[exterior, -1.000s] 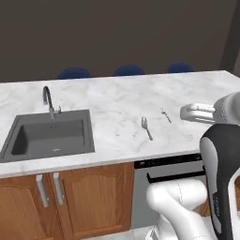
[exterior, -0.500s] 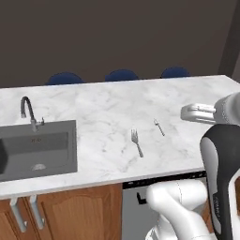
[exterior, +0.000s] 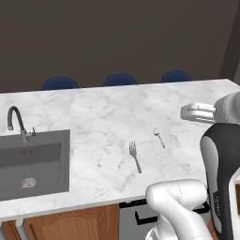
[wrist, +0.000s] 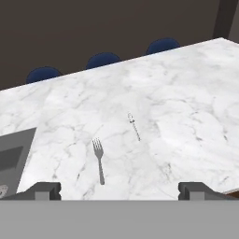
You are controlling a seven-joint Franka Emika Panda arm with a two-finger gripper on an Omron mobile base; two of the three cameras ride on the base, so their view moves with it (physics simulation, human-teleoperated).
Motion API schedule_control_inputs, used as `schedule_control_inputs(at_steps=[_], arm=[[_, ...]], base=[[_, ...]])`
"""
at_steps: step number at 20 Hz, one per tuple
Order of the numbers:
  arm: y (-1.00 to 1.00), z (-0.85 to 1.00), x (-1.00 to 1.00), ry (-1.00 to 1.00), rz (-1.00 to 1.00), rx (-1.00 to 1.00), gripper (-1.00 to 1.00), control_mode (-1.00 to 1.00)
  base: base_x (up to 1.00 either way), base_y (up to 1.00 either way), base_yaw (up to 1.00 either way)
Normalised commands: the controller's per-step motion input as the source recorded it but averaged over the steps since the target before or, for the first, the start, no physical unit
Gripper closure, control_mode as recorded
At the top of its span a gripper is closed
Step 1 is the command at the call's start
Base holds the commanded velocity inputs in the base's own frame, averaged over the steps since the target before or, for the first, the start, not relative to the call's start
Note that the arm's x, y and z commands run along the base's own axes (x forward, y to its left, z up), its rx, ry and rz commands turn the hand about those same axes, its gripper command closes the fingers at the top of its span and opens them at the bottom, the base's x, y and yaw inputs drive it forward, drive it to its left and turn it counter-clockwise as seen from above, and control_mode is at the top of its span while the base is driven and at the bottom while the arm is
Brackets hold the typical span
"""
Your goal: Organize the utensils by type. Pick up the wooden spoons from the counter and place them in the open cabinet. Then pick up the metallic utensils from the counter and place them in the open drawer.
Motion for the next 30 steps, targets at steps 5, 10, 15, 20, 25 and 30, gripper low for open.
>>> schedule_control_inputs(at_steps=[5,10,15,20,25,30], arm=[[0.0,0.0,0.0,0.0,0.0,0.0,-1.0,1.0],[0.0,0.0,0.0,0.0,0.0,0.0,-1.0,1.0],[0.0,0.0,0.0,0.0,0.0,0.0,-1.0,1.0],[0.0,0.0,0.0,0.0,0.0,0.0,-1.0,1.0],[0.0,0.0,0.0,0.0,0.0,0.0,-1.0,1.0],[0.0,0.0,0.0,0.0,0.0,0.0,-1.0,1.0]], base=[[0.23,-0.05,0.0],[0.37,-0.03,0.0],[0.49,0.0,0.0],[0.29,-0.02,0.0],[0.28,-0.07,0.0],[0.34,-0.15,0.0]])
